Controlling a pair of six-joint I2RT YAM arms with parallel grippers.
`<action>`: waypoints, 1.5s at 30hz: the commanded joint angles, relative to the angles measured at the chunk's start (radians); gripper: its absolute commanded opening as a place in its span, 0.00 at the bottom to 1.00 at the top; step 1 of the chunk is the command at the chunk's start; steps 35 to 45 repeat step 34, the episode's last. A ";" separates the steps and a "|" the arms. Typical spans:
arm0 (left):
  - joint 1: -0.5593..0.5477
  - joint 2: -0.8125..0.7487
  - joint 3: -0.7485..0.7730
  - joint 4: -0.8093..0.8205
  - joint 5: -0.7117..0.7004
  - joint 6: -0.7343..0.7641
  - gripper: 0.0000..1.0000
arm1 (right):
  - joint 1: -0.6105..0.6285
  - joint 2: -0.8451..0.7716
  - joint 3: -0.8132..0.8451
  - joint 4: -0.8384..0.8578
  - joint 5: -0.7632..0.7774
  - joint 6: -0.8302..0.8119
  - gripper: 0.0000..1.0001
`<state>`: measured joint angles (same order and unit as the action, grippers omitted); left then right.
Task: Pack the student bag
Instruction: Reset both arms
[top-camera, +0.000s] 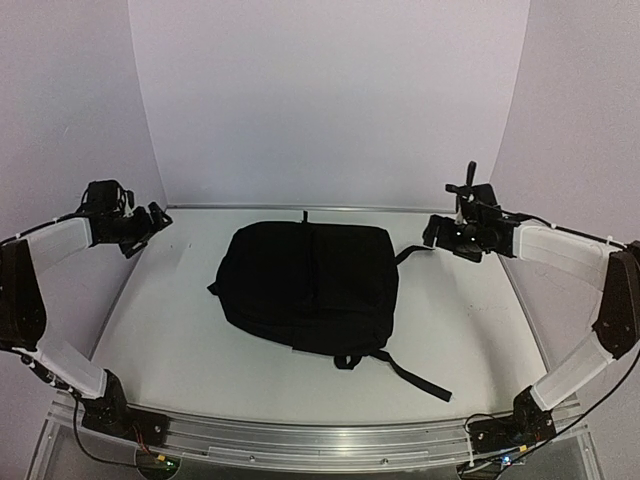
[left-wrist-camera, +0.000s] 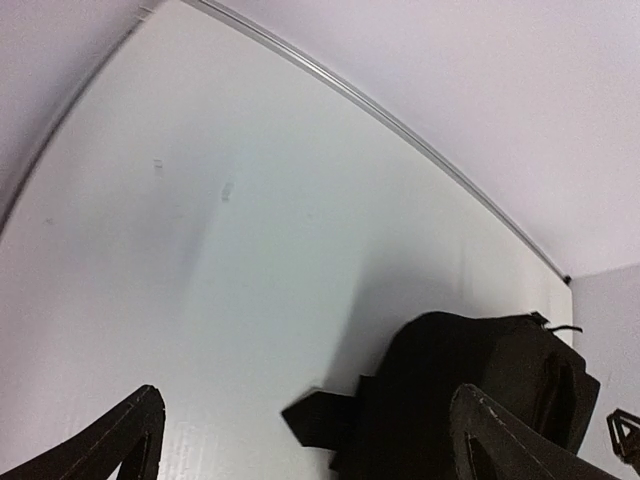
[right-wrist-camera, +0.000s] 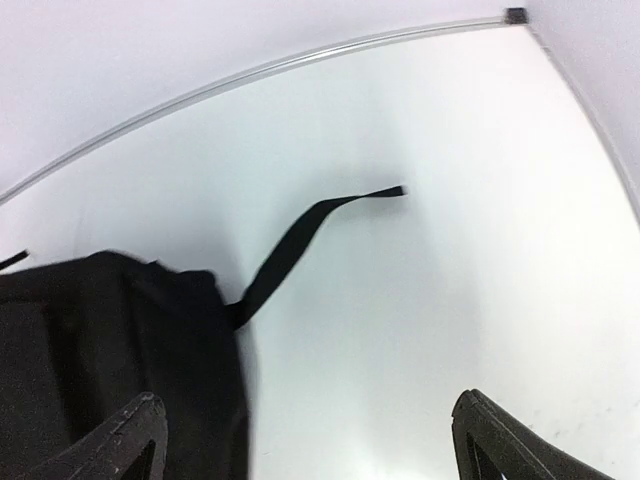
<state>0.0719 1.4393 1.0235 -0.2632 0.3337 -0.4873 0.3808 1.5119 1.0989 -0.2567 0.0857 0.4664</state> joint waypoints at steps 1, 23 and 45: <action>0.093 -0.160 -0.077 0.053 -0.078 0.029 1.00 | -0.105 -0.140 -0.084 0.119 -0.019 -0.051 0.98; 0.099 -0.370 -0.619 0.582 -0.417 0.258 1.00 | -0.134 -0.536 -0.876 1.201 0.323 -0.311 0.98; 0.099 -0.370 -0.665 0.637 -0.415 0.255 1.00 | -0.134 -0.564 -0.904 1.215 0.310 -0.323 0.98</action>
